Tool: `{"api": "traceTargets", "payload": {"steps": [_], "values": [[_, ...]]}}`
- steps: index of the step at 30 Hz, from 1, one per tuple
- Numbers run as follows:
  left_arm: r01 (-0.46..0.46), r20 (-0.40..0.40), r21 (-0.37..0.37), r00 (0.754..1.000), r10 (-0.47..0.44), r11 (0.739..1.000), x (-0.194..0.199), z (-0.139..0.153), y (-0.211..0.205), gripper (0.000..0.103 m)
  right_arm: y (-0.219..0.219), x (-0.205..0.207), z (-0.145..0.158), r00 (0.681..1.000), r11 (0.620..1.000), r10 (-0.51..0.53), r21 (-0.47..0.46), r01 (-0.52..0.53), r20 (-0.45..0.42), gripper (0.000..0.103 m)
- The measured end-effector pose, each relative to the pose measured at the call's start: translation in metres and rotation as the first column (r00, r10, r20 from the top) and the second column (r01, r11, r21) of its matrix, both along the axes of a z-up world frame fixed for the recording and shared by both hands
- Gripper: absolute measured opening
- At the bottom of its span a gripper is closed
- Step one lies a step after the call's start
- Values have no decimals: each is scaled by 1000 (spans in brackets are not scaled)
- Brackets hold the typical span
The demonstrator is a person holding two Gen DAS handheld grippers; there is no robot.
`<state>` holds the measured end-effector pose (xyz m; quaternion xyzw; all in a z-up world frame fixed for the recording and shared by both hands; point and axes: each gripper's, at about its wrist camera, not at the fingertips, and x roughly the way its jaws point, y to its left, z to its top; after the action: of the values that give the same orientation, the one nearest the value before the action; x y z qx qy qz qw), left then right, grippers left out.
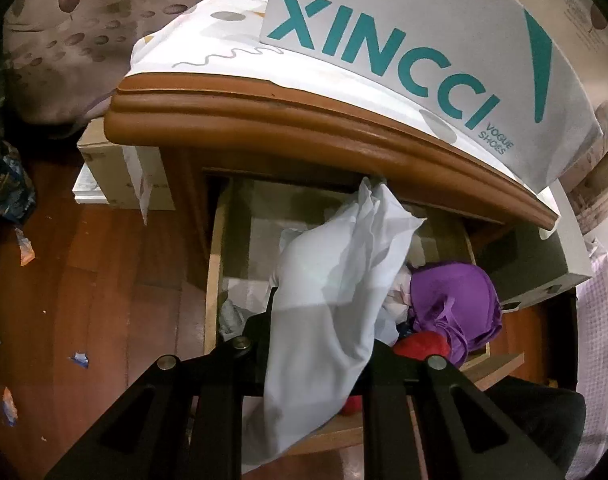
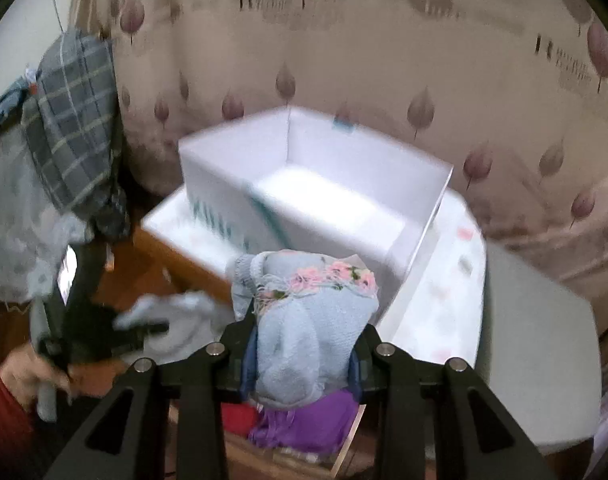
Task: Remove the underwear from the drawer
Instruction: 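Carry the light blue underwear to the white box and open the right tool inside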
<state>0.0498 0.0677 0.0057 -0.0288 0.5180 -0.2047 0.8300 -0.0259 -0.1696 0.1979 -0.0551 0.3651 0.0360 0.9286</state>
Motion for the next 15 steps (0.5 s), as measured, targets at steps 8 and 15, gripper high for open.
{"api": "traceTargets", "payload": {"steps": [8, 15], "values": [[24, 12, -10, 1000, -24, 1000, -6, 5, 3, 14, -24, 67, 44, 991, 992, -119, -29, 121, 61, 35], [32, 12, -34, 999, -32, 999, -5, 8, 8, 14, -32, 129, 10, 979, 978, -203, -52, 202, -18, 35]]}}
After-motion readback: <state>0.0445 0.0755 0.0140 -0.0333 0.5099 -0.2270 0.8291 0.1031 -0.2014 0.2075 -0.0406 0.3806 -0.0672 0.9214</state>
